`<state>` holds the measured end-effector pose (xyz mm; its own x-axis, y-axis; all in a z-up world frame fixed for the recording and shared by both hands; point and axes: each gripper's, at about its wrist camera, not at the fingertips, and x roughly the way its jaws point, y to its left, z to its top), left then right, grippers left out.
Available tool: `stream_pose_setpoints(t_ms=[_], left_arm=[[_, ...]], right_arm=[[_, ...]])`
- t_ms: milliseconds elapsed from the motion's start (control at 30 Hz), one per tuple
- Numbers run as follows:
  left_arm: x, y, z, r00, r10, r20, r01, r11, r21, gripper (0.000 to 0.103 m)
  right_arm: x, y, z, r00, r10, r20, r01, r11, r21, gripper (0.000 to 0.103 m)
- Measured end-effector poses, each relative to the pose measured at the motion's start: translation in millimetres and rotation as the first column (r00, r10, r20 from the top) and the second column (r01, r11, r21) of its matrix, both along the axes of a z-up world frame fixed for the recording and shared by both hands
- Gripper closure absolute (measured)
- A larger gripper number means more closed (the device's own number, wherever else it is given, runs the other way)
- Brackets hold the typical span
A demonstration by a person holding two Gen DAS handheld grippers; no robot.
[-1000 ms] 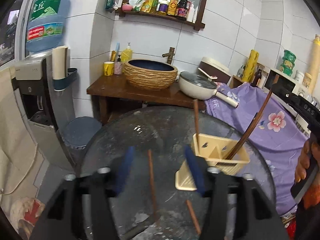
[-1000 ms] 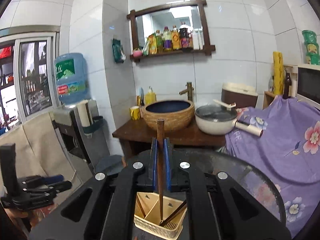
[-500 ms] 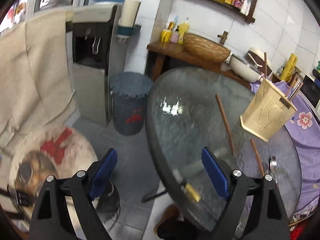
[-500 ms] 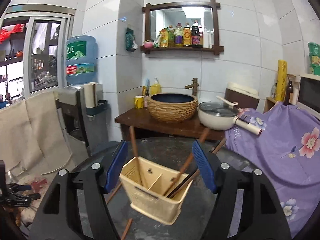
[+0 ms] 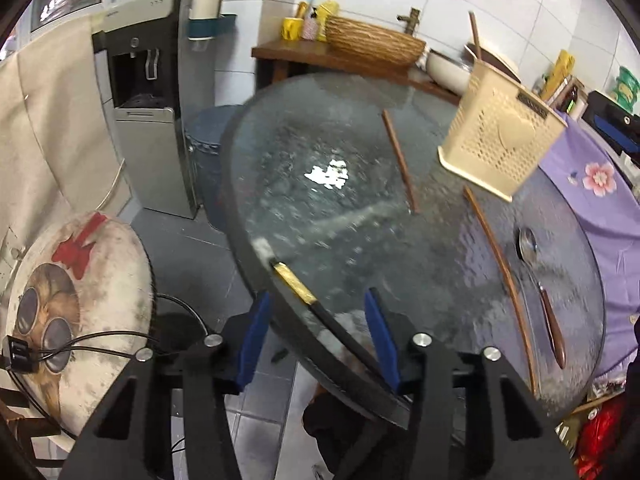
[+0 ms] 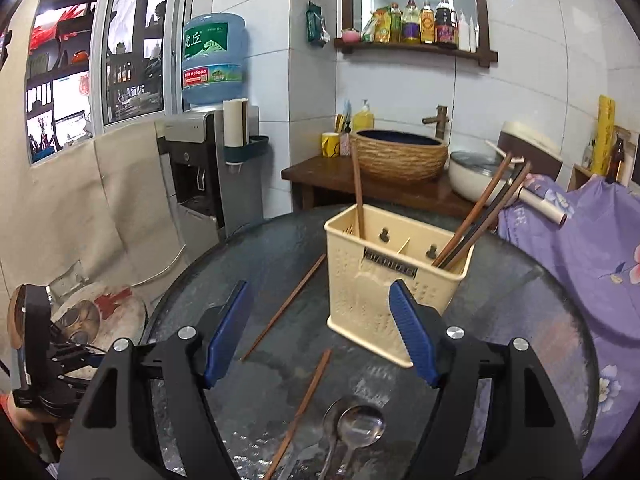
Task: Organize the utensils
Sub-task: 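Close left tool on another gold-tipped black chopstick while right tool approaches a brown chopstick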
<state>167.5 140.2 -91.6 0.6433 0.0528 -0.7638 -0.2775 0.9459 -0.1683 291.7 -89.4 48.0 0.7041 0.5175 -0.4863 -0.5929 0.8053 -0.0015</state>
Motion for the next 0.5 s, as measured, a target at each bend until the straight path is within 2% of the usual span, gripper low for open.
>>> stream_pose_setpoints(t_ms=[200, 400, 500], left_arm=[[13, -15, -12, 0.998, -0.003, -0.059, 0.005, 0.999, 0.035, 0.076], [25, -27, -12, 0.998, -0.004, -0.067, 0.008, 0.998, 0.060, 0.088], [32, -30, -13, 0.997, -0.008, -0.072, 0.014, 0.996, 0.084, 0.089]], right_arm=[[-3, -2, -23, 0.997, 0.024, -0.079, -0.023, 1.000, 0.010, 0.032], [-2, 15, -38, 0.990, 0.061, -0.130, -0.068, 0.997, -0.044, 0.032], [1, 33, -50, 0.980, 0.092, -0.178, -0.106, 0.992, -0.067, 0.034]])
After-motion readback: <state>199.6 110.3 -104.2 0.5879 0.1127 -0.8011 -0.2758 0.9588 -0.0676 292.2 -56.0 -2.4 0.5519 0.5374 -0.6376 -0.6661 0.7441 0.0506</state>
